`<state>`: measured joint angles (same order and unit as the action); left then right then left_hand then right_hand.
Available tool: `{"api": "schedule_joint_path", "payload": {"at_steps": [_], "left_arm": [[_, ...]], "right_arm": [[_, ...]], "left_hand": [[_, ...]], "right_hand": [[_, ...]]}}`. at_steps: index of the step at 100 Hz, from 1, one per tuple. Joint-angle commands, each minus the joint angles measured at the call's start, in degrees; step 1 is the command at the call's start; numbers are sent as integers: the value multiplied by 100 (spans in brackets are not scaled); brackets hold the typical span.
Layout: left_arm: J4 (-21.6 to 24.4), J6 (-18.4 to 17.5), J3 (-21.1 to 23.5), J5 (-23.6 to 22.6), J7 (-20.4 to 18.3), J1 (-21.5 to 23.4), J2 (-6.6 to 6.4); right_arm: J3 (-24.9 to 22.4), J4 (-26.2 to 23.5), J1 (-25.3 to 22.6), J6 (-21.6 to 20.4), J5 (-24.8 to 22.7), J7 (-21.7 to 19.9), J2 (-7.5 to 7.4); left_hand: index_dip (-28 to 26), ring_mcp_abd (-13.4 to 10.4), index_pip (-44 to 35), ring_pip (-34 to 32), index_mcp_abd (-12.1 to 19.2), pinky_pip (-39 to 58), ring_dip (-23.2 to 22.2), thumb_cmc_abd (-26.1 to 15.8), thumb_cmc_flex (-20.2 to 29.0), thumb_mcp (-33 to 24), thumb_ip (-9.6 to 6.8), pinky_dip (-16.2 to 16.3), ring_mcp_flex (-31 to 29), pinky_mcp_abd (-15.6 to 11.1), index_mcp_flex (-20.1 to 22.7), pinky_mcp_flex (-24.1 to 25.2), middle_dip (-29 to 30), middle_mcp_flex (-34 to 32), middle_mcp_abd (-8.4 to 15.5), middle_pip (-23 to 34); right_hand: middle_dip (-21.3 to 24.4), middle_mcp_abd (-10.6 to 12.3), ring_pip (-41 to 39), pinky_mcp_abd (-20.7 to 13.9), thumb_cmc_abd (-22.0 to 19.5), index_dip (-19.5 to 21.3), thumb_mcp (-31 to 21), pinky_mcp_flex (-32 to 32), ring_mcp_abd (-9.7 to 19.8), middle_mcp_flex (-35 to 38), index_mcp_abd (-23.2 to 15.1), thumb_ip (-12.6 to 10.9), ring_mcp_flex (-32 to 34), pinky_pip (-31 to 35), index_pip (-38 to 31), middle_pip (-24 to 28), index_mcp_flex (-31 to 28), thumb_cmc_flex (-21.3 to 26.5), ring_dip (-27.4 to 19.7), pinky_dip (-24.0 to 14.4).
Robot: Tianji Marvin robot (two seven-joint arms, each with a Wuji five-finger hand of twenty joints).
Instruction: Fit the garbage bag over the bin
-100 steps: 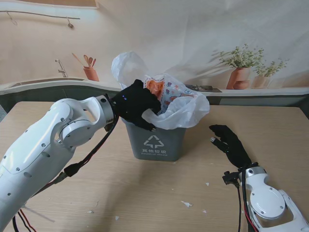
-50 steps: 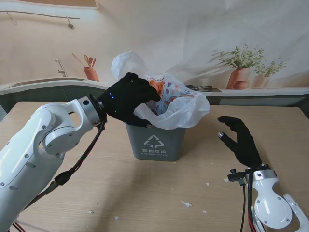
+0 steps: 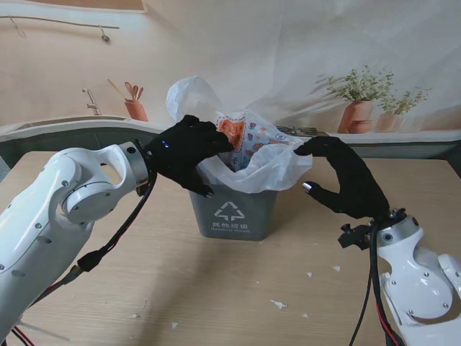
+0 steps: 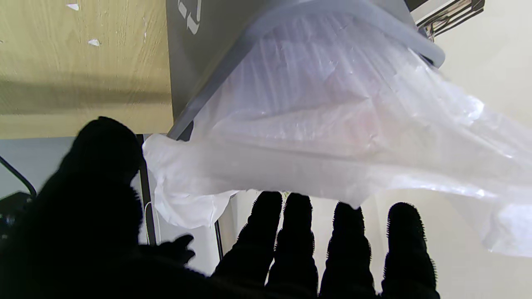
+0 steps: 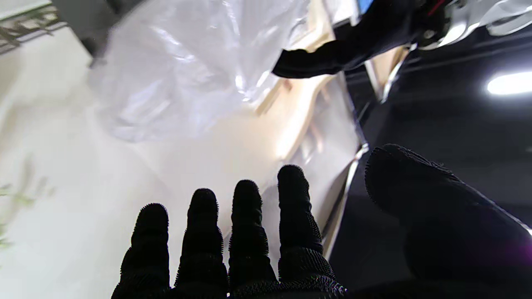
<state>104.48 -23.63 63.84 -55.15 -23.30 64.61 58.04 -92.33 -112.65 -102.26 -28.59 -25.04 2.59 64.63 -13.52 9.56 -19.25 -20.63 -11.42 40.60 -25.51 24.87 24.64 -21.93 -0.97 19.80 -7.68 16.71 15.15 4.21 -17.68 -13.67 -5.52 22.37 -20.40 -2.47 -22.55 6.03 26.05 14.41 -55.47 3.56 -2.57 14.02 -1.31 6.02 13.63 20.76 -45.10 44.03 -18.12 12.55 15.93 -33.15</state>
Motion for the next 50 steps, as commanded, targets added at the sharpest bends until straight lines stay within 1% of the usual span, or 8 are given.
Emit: {"api": "schedule_joint_path", "payload": {"at_steps": [1,7,13,16,26,33,37,50], "left_arm": [[-25,-6,-25,-81,-72,0,8],[-28,-30,-45,-172,-87,-11,2],[-31,-17,-67,-220,-118,-22,-2],[-44,-10,-77,-245,-102,-27,1],[-65,-19,-87,-368,-3,-19,9],[-85,-49,-82,-485,172,5,24],[-84,-64,-76,-548,221,15,27],[-125,-43,-119,-586,295,5,36]], "right_arm": [[122,-166,246,-110,-88,22,-44],[209,-142,438,-190,-292,-74,-87],[274,-124,601,-248,-452,-267,-146],[307,-105,687,-285,-551,-342,-174],[423,-20,935,-371,-889,-514,-243],[538,53,1080,-378,-1040,-580,-271],[601,100,1160,-372,-1143,-600,-283],[753,242,1397,-361,-1398,-799,-346]], "left_hand": [[63,-27,121,103,-196,-240,111,133,74,93,317,-93,229,137,-243,63,78,178,-218,-112],[61,-29,112,107,-210,-245,105,197,73,50,339,-95,225,134,-256,59,86,180,-227,-122],[61,-32,110,112,-208,-247,96,251,81,-20,354,-95,229,133,-305,58,99,184,-234,-144],[32,-31,23,81,-173,-248,33,338,4,-288,402,-92,225,135,-336,53,103,165,-222,-140],[-59,-26,-174,-62,-95,-118,-65,373,-25,-494,413,-22,189,145,-392,62,-21,170,-165,80],[-176,-40,-422,-204,-57,66,-146,412,-31,-663,416,68,56,149,-337,70,-255,170,-72,432],[-221,-47,-513,-266,-59,144,-179,409,-31,-724,410,105,-4,158,-310,74,-344,161,-61,555],[-306,-41,-696,-404,-63,263,-246,404,-12,-884,375,162,-171,193,-91,78,-434,-84,-72,678]], "right_hand": [[-51,235,2,7,222,87,95,26,226,47,-157,103,-95,-204,5,53,85,-196,-5,27],[-54,251,-12,49,258,95,181,64,223,103,-116,106,-49,-211,-5,58,87,-237,0,48],[-48,291,33,32,228,98,345,44,246,70,-91,78,-69,-266,10,24,176,-234,-18,113],[-49,323,42,29,226,98,388,32,263,54,-82,78,-81,-274,15,21,214,-255,-22,122],[-58,357,59,45,196,109,587,26,285,3,-44,62,-98,-277,-8,29,345,-284,-28,147],[-64,348,60,47,212,114,669,15,288,7,-30,52,-96,-284,-28,44,369,-261,-28,160],[-66,350,54,55,216,115,697,24,277,19,-26,50,-81,-281,-35,49,365,-260,-26,163],[-63,355,64,67,207,109,784,6,287,15,-26,44,-81,-295,-31,44,393,-271,-31,183]]}}
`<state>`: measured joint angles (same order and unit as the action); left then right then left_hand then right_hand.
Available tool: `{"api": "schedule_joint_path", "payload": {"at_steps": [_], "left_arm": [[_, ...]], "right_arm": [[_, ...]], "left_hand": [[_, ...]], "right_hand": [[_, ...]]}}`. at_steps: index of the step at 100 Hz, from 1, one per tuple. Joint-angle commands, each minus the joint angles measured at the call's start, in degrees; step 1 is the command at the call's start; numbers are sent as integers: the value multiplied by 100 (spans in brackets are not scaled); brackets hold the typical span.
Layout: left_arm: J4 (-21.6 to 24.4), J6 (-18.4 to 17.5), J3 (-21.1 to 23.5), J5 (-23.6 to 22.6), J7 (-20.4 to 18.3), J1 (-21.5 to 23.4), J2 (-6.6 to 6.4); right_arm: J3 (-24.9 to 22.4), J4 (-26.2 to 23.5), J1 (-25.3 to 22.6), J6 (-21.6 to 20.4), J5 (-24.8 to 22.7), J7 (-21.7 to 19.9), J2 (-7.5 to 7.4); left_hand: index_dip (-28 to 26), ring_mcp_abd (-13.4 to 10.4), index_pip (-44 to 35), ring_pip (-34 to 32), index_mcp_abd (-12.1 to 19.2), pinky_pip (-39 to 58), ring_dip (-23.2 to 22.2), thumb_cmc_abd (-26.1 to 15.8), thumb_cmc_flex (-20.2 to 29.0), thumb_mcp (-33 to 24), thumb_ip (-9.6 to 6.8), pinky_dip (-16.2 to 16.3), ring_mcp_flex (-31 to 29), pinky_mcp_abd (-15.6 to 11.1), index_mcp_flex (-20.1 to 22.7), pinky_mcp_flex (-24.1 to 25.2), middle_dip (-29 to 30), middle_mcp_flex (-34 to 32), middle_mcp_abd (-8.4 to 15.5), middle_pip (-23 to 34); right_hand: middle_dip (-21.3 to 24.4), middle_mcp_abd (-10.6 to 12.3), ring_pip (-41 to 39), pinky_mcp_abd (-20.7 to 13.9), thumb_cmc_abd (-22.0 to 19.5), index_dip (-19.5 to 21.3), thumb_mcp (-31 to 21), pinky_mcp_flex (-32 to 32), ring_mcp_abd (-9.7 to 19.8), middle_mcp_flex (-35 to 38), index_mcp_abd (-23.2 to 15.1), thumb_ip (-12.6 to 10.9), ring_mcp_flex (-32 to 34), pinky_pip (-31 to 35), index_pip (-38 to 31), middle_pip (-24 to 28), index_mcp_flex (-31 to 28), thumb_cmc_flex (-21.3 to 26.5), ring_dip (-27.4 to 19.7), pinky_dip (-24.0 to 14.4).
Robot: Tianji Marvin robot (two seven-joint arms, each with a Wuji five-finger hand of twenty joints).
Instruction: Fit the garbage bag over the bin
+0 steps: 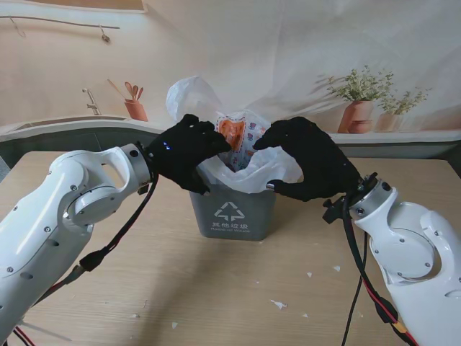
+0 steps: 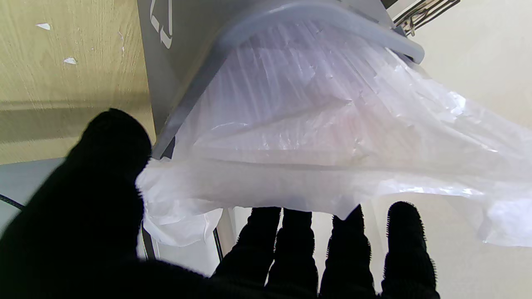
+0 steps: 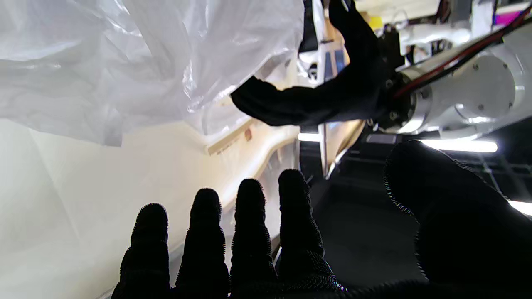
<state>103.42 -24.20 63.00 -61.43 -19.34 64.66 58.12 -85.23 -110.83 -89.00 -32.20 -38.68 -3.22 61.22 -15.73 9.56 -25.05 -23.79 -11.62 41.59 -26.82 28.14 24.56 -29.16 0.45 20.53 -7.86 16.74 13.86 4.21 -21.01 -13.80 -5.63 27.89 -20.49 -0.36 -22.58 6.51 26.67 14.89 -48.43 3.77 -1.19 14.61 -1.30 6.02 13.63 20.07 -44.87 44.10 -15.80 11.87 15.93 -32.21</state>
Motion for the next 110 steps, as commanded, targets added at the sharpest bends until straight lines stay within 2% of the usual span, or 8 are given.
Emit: {"api": "schedule_joint_path", "payload": {"at_steps": [1,25,45,52,65,91,106,110], "left_arm": [[-25,16,-40,34,-92,-4,28],[-194,79,-155,-187,395,-38,74],[-261,91,-154,-296,908,14,121],[-279,98,-160,-287,1017,28,134],[-330,45,-188,-248,1136,28,145],[-370,-3,-162,-168,1189,22,155],[-297,8,-95,-85,1210,91,167],[-278,-9,-78,-68,1219,106,169]], "right_arm": [[52,68,89,2,-48,-241,-11],[200,185,455,-24,-393,-821,-152],[334,259,661,-74,-719,-1088,-225],[368,284,677,-108,-998,-1045,-232],[390,376,645,-190,-1538,-657,-210],[287,453,569,-289,-2011,-281,-203],[293,513,562,-320,-2280,100,-185],[305,543,562,-318,-2333,249,-174]], "left_hand": [[-92,-38,-134,-104,-37,173,-122,74,4,-173,230,93,-183,193,68,73,-110,-114,-59,146],[-773,-17,-1348,-662,359,656,-373,219,75,-1225,185,317,-1066,322,907,32,-728,-1379,113,726],[-1514,-105,-2526,-1101,972,863,-568,261,384,-1893,226,440,-1906,378,1614,-115,-1218,-2372,438,1177],[-1410,-175,-3115,-1248,1434,925,-614,707,973,-1859,709,486,-2310,400,1941,-176,-1354,-2886,589,1303],[-1211,-241,-3734,-1373,1966,978,-632,788,1436,-1869,798,532,-2827,434,2463,-260,-2165,-3817,744,895],[-1254,-201,-3793,-1427,1893,951,-654,810,1447,-1954,785,524,-3017,494,2637,-270,-2297,-4079,701,812],[-1296,-180,-3803,-1439,1849,917,-673,829,1439,-2001,789,508,-3039,529,2672,-270,-2331,-4122,687,793],[-1307,-177,-3806,-1442,1849,914,-676,834,1439,-2015,787,506,-3050,528,2679,-273,-2338,-4132,676,792]], "right_hand": [[-55,143,69,16,146,61,88,-17,144,-44,-24,44,-85,-227,-56,36,160,-203,-32,91],[-24,170,167,-1,-16,-7,625,-139,183,-172,-5,2,-191,-250,21,-27,368,-235,-80,118],[-12,183,224,-16,-38,-53,1125,-290,193,-258,8,-68,-263,-267,51,-39,513,-328,-111,103],[-22,196,218,-3,3,-39,1151,-304,192,-211,6,-96,-244,-268,6,-8,481,-350,-110,99],[-71,187,124,81,158,62,1111,-238,156,89,-5,-125,-78,-259,-185,124,239,-335,-71,105],[-250,282,-82,197,211,345,992,-113,162,838,-185,-116,403,-284,-477,484,-269,57,33,174],[-418,426,-334,335,165,883,1303,149,153,1588,-556,-167,999,-215,-778,736,-938,637,186,258],[-481,499,-508,359,132,1174,1518,234,137,1931,-738,-195,1252,-177,-937,839,-1258,1008,287,310]]}}
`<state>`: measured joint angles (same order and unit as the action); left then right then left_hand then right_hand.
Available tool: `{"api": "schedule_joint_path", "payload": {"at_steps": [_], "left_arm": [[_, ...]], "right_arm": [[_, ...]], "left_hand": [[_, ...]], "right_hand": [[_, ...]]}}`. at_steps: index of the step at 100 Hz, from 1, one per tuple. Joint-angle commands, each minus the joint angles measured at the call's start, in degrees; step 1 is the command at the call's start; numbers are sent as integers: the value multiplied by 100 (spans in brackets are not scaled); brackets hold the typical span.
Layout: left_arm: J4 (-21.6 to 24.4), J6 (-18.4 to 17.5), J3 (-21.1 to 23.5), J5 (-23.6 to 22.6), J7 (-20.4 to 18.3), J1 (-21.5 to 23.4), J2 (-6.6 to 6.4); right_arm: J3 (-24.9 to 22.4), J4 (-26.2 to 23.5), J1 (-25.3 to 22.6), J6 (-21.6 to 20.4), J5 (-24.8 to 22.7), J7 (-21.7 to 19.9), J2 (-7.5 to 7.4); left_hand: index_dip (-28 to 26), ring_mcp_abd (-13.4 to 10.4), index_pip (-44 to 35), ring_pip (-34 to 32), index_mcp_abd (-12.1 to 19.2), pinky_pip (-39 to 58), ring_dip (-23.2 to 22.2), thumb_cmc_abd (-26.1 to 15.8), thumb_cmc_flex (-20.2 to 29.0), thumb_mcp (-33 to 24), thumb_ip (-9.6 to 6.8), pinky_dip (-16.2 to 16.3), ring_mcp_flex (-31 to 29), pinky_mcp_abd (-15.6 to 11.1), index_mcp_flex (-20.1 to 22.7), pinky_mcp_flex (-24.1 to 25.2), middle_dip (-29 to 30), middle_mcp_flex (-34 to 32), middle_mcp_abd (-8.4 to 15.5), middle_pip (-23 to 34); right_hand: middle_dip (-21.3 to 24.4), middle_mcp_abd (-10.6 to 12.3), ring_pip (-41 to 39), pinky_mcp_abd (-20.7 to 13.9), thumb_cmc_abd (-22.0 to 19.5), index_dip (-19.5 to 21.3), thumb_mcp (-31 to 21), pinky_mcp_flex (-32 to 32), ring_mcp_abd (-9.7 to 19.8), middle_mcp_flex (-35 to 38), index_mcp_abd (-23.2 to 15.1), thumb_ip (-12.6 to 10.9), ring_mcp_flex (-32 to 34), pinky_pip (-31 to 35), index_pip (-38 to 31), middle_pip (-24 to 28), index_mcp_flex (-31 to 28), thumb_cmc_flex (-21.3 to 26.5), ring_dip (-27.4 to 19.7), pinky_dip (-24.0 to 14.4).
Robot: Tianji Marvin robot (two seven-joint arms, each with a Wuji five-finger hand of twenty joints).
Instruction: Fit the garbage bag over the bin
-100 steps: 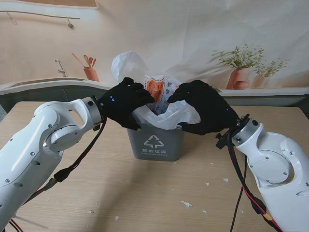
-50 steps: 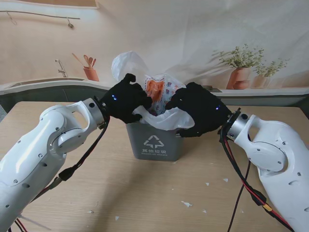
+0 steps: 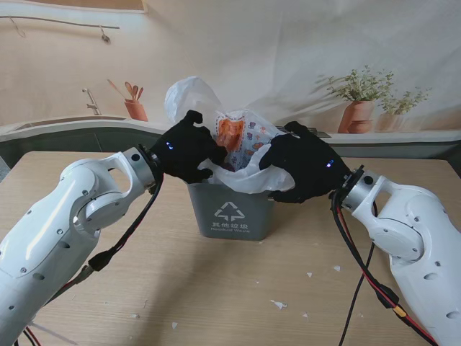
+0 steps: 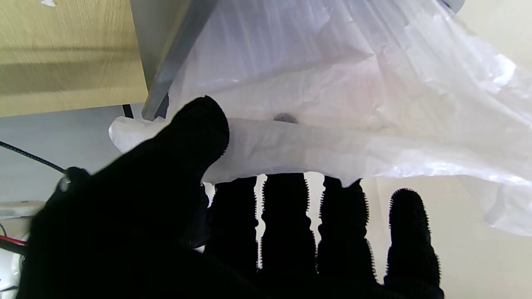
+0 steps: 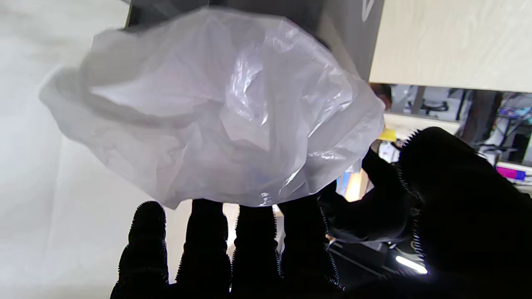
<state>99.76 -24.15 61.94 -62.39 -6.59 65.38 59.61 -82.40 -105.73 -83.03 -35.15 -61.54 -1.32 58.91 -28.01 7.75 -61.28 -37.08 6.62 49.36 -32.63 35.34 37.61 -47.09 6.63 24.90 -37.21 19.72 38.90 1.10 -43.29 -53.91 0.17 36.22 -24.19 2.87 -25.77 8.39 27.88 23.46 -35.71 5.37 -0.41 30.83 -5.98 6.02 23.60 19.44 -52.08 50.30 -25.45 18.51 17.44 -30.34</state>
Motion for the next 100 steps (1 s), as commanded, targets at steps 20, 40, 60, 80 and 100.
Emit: {"api": "schedule_joint_path", "payload": {"at_steps": [20,40,60,80,100], "left_arm": [[226,-73,164,105,-34,184,25],[270,-164,245,252,-162,272,13],[258,-256,281,585,-495,281,-14],[220,-151,318,966,-412,305,35],[237,97,317,1103,61,318,138]], "right_arm": [[144,295,-29,19,-433,1082,108],[166,484,-90,32,-676,1623,109],[128,645,-192,-77,-832,1950,90],[90,787,-266,-202,-927,2205,75],[117,868,-255,-265,-930,2328,78]], "left_hand": [[-115,32,-183,-125,21,141,-111,168,101,-246,192,71,-152,247,226,2,-133,-165,82,-36],[-122,41,-168,-130,43,143,-124,224,48,-288,205,73,-208,280,282,-35,-129,-203,84,-31],[-124,87,-202,-160,110,130,-189,139,-233,-48,210,79,-354,333,508,-126,67,-217,46,268],[-471,296,547,-132,-511,283,-272,-1987,-1110,1660,-434,184,-266,404,974,-283,708,-125,-224,385],[-62,427,1669,83,-977,781,-229,-2776,-735,2673,-504,470,303,324,623,-471,1024,625,-463,-101]], "right_hand": [[-385,437,-804,306,372,175,1549,626,28,1931,-1597,-153,1483,198,-1462,540,-1611,2580,401,471],[-306,339,-970,304,1401,314,-3644,607,-25,1991,-1614,1312,1503,276,-1454,565,-1709,785,476,602],[-291,335,-1055,265,1302,405,-3684,547,-30,1848,-1554,1279,1382,291,-1536,610,-1614,874,527,579],[-206,387,-1126,216,1189,565,-3660,492,-9,1636,-1583,1287,1218,317,-1613,655,-1436,956,573,525],[-96,425,-1145,162,1072,693,-3596,458,43,1370,-1640,1283,1025,325,-1652,631,-1298,1010,597,487]]}}
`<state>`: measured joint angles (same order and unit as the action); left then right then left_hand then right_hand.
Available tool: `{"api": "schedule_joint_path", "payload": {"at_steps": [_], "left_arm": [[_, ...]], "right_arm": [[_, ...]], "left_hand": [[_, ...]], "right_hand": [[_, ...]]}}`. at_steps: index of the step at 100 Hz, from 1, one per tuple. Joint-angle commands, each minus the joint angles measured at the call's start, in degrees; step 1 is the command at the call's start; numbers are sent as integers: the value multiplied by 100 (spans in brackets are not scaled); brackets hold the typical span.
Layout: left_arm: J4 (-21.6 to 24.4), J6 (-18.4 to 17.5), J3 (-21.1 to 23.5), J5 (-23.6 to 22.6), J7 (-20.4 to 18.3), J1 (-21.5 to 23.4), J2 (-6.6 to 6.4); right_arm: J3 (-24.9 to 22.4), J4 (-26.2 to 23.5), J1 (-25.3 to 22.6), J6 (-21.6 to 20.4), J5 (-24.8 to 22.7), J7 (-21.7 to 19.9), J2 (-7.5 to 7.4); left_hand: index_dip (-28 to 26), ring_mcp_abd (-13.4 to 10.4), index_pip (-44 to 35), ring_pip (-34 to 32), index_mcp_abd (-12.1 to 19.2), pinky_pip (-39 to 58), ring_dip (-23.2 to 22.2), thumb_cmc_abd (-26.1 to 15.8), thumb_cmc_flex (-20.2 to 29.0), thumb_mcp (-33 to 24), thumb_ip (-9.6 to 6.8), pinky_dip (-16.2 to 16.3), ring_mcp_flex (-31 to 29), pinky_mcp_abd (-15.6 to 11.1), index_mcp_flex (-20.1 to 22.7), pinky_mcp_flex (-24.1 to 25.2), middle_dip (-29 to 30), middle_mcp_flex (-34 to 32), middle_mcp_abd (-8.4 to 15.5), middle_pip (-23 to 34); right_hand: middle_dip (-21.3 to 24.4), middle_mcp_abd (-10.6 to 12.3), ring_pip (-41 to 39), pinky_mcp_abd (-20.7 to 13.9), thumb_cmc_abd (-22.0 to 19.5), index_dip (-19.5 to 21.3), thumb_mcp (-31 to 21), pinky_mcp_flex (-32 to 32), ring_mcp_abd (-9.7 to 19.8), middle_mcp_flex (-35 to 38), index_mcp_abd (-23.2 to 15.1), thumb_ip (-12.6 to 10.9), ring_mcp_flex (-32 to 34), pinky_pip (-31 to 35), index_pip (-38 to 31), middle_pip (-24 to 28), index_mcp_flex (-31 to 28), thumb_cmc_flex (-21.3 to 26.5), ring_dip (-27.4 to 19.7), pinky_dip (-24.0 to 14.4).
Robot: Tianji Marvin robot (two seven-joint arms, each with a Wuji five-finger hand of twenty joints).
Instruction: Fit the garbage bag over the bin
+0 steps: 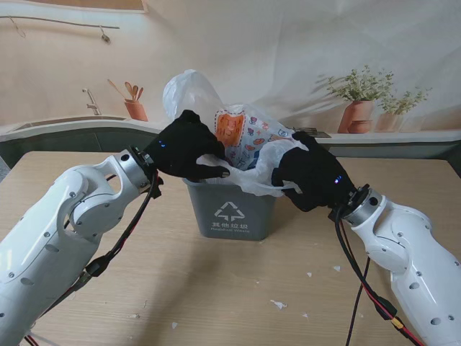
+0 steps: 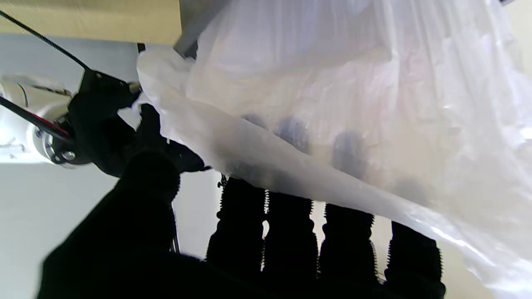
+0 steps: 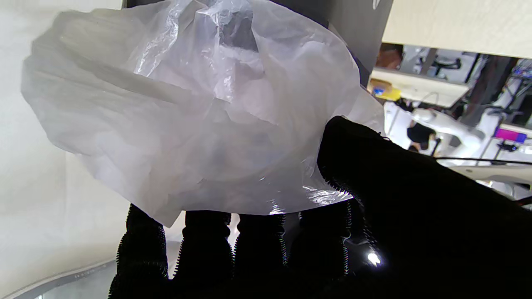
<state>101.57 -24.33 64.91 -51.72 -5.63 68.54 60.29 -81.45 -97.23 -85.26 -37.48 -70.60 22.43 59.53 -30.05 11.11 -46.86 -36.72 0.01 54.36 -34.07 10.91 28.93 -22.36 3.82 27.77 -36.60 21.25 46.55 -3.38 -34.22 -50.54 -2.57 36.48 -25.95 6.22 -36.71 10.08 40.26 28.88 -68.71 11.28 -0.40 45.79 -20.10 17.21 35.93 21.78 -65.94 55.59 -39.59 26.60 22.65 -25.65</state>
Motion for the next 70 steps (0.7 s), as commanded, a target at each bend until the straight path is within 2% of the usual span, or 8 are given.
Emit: {"api": "schedule_joint_path", "payload": {"at_steps": [1,11,20,25,31,39,47,70], "left_arm": [[57,129,18,39,-17,1,74],[88,231,19,59,39,-9,93],[82,322,-7,20,122,-34,108],[80,389,-30,-68,172,-55,113],[96,491,-67,-217,168,-92,107],[69,547,-138,-323,101,-205,93],[29,578,-226,-265,-152,-339,73],[-46,500,-362,-181,-870,-573,-24]], "right_arm": [[24,21,-31,-36,-28,-40,15],[44,44,-23,-66,-69,28,8],[58,61,-18,-70,-88,153,14],[59,58,-24,-63,-76,213,23],[55,46,-40,-64,-62,268,33],[46,25,-75,-87,-77,314,33],[50,28,-111,-126,-120,379,25],[82,110,-156,-157,-153,468,15]], "left_hand": [[206,92,315,52,-345,294,-83,-346,151,215,-223,192,292,166,-187,-25,145,369,-204,-157],[431,72,612,81,-445,401,-69,-461,277,230,-234,249,542,110,-525,-91,276,806,-212,-282],[549,63,740,13,-348,591,-51,-597,534,17,-220,354,652,39,-757,-179,458,1009,-219,-300],[738,33,721,-25,-112,669,-5,-228,874,-274,-19,404,579,-13,-803,-271,576,966,-171,-300],[912,-10,615,-66,140,764,28,410,1568,-564,282,456,508,-111,-835,-356,655,916,-96,-305],[1061,-82,534,-14,210,819,127,744,1864,-698,344,483,393,-232,-705,-456,797,774,-17,-407],[1222,-123,345,77,204,784,280,988,1746,-1041,385,473,362,-253,-393,-459,980,649,1,-486],[1259,-245,547,247,156,459,442,1345,1044,-1661,340,308,392,-215,-380,-267,1126,657,71,-557]], "right_hand": [[85,93,-51,-9,-170,155,-293,-131,46,-135,-229,165,-216,93,-267,100,121,202,76,16],[127,98,-76,-21,-220,205,-263,-136,54,-216,-214,162,-274,100,-284,137,170,228,93,-5],[143,75,-119,-54,-328,279,-178,-178,63,-385,-157,154,-416,94,-323,225,284,292,124,-38],[145,70,-169,-83,-393,306,-116,-205,74,-476,-129,144,-494,95,-361,285,348,331,153,-69],[143,72,-189,-104,-434,334,-85,-230,79,-548,-120,137,-556,93,-390,318,407,348,167,-90],[147,91,-203,-110,-467,347,-69,-228,85,-568,-136,137,-579,98,-402,330,421,342,175,-105],[150,105,-211,-115,-494,366,-51,-218,104,-581,-151,139,-587,106,-409,341,443,331,178,-118],[128,63,-259,-138,-578,403,13,-198,114,-600,-27,135,-608,120,-435,438,508,332,202,-162]]}}
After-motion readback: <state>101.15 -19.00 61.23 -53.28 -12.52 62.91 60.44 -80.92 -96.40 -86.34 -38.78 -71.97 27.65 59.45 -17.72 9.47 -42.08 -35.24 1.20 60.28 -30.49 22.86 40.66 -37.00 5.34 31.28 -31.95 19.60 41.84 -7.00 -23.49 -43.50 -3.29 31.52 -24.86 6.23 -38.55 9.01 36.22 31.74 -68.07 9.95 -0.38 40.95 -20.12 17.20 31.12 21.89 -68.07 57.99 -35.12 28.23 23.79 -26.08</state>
